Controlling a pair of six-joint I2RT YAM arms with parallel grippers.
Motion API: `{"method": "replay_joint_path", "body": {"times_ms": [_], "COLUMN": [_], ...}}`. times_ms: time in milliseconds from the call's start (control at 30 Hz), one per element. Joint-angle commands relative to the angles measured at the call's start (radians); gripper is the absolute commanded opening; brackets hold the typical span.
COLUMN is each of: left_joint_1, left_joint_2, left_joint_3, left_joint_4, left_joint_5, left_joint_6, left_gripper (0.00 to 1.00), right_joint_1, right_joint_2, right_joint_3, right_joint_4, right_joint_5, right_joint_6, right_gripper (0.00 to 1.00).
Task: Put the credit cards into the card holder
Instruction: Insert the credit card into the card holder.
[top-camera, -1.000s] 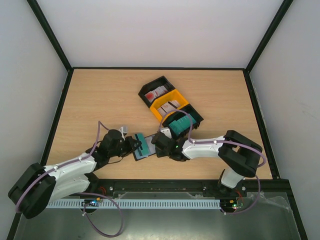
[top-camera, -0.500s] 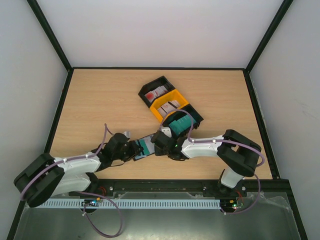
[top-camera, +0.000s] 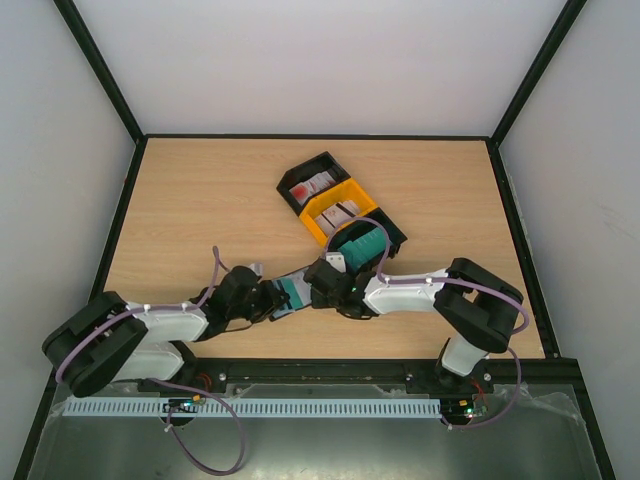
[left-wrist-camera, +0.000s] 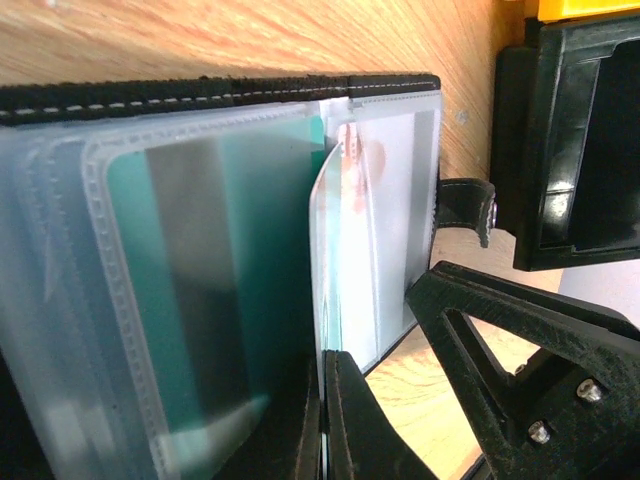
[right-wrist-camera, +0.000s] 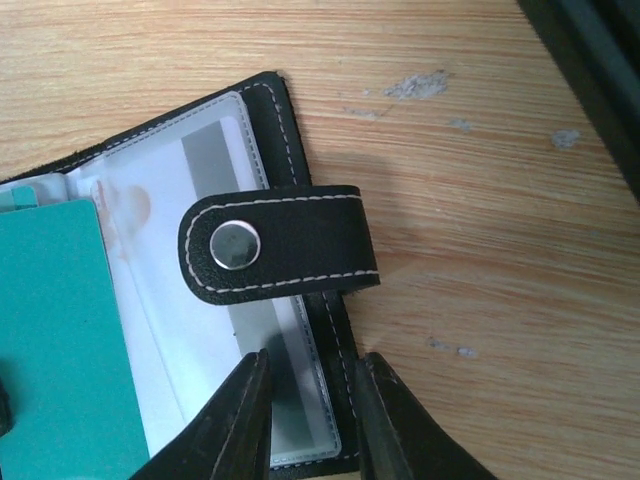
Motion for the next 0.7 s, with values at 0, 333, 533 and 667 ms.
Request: {"method": "replay_joint_path", "body": {"times_ms": [0, 333, 533, 667], "left_joint_1": [-0.010, -0.010, -0.009, -0.009], "left_joint_2": [0.058, 0.043, -0.036, -0.078], "left_joint_3": [-0.004, -0.011, -0.019, -0.024], "left_joint_4": [0.056, 0.123, 0.089, 0.048], "left_joint_5": [-0.021, -0.035, -0.052, -0.077], "left_joint_6": [-0.003, -0.010, -0.025, -0.028], "left_gripper": [0.03, 0.03, 0.03, 0.03], "right_joint_1": [0.006, 0.005, 0.005, 0.002], "right_joint_2": [0.040, 0.041, 0.041, 0.044], "right_joint_3": [-0.026, -0.041, -0.044, -0.044], "right_joint_4": [0.000, 0.009, 0.012, 0.013], "right_joint_5": [-0.062, -0.070, -0.068, -0.068], "right_joint_6": [0.012, 0.014, 0.017, 0.019], "right_gripper": [0.20, 0.14, 0.14, 0.14]}}
